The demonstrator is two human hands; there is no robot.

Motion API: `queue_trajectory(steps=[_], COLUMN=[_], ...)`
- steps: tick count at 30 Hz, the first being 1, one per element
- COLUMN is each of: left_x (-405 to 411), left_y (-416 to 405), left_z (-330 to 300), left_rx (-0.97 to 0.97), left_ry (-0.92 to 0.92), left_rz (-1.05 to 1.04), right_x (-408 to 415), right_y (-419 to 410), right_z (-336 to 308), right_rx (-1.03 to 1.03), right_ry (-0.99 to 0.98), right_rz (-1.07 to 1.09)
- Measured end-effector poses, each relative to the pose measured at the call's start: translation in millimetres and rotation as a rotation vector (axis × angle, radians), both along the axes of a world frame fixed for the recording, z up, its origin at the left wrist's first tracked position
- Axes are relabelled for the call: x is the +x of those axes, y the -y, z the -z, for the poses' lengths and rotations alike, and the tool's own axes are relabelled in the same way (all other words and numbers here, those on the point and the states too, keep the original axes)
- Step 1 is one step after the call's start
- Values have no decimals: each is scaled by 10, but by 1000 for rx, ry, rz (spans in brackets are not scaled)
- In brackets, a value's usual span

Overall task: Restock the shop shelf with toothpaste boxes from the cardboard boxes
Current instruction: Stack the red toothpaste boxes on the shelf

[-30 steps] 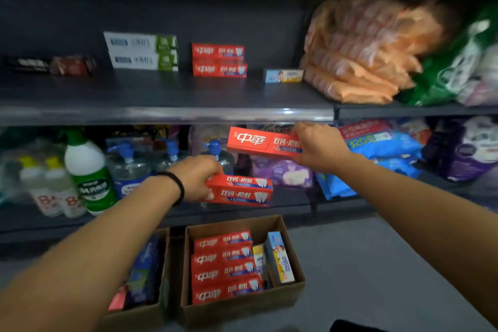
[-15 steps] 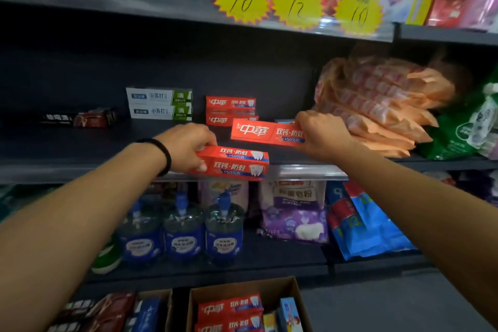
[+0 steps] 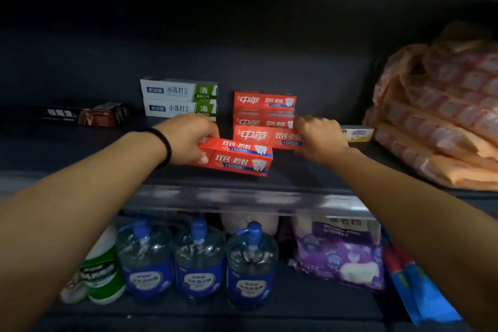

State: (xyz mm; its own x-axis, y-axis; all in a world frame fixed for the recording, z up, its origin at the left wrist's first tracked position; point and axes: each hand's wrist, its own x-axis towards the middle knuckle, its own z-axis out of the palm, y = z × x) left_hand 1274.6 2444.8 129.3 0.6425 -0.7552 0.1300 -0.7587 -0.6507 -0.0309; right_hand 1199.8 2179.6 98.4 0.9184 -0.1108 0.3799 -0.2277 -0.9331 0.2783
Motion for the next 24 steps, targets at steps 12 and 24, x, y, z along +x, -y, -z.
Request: queue_trajectory(steps=[12,24], left_x=[518,574], left_y=[236,229], left_z=[218,237], left_rx=[-45,-44], left_ry=[-18,-13], left_rz=[10,-10], right_x=[686,744], right_y=[213,341], right_z=[136,115], right_rx=[-26,-19], right_ry=[-108,-115], right_rz=[35,-65])
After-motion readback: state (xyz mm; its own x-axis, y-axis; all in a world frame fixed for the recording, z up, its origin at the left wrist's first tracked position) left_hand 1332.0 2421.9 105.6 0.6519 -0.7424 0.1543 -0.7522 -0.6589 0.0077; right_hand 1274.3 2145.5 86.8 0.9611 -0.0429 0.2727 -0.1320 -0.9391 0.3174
